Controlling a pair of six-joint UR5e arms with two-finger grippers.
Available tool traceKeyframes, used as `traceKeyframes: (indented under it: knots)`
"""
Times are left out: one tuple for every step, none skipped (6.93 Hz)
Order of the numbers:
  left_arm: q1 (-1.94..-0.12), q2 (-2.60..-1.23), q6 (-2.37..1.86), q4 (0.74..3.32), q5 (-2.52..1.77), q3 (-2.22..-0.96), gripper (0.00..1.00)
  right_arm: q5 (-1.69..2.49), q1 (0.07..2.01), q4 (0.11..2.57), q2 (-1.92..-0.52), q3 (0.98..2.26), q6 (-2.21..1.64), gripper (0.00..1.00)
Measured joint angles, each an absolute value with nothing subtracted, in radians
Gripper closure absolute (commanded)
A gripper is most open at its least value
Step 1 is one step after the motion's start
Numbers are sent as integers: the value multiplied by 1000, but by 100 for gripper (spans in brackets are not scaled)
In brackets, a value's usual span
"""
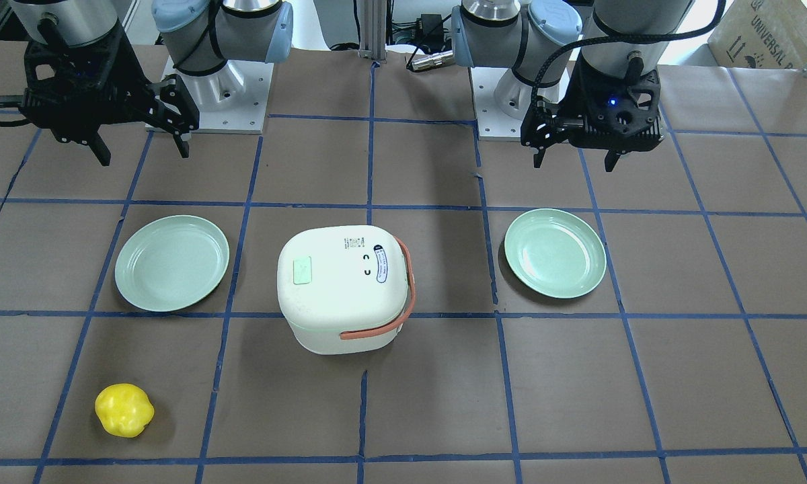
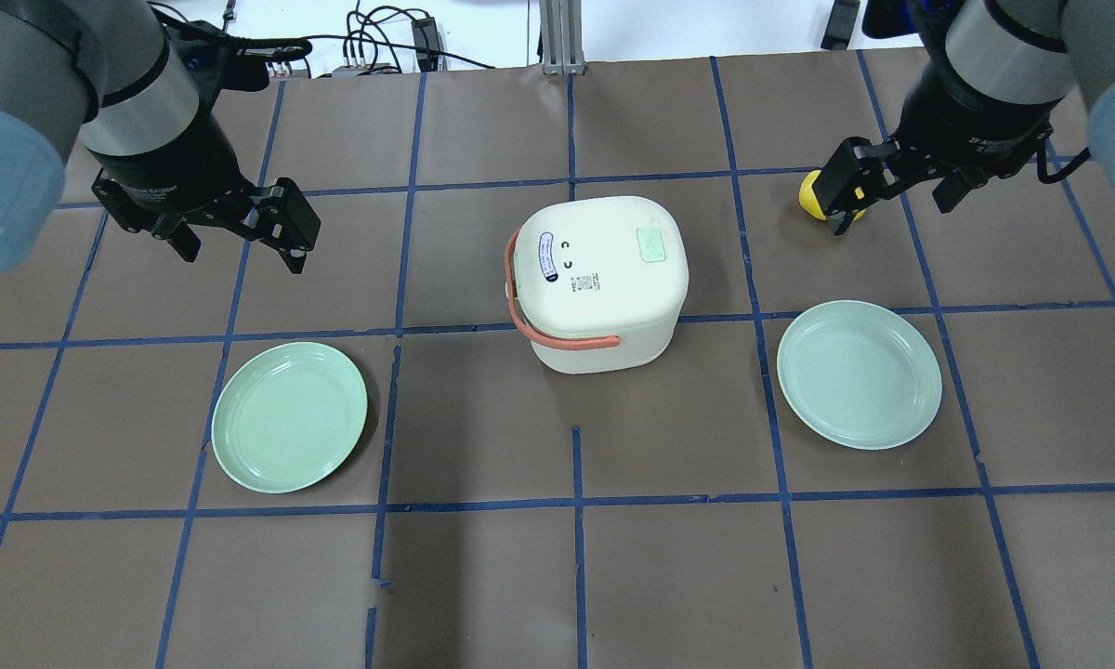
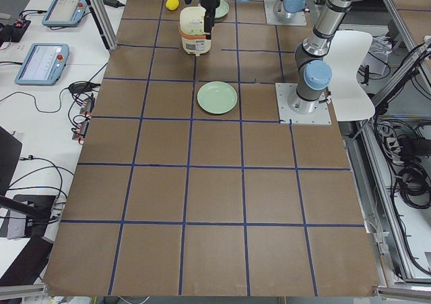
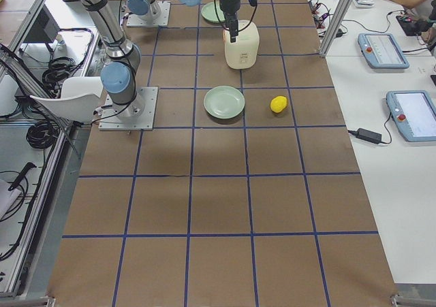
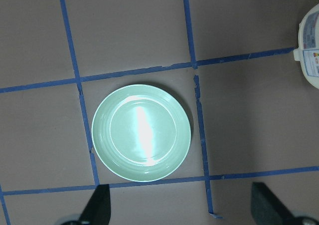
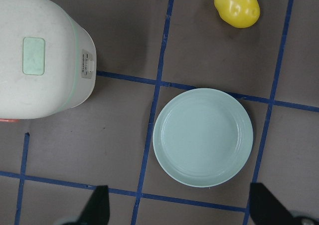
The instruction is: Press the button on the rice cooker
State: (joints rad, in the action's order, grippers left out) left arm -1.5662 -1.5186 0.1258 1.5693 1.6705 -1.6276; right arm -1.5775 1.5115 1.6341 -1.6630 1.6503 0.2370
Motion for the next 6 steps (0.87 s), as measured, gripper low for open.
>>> traceKeyframes:
  knots:
    - [-1566,-1519,126,1569,1671,-1628,0,-1577,1512,1638,-1663,1655,234,0]
    - [-1566,-1519,126,1569,1671,-1627,0,-1563,1513,1649,-1664,1662,228,0]
    - [-1566,-1519,126,1569,1671,-1627,0,-1532,1514,1661,-1663,1669,224,0]
    - [-1566,-1519,126,1569,1670,-1627,0,-1494,1514,1674,-1659,1685,224,1]
    - [-1566,-1519,126,1569,1671,-1627,0,-1477,1514,1711,-1655,1719,221,0]
    - [-1566,-1519,126,1569,1670,-1627,0,-1475,1514,1769,-1658,1754,213,0]
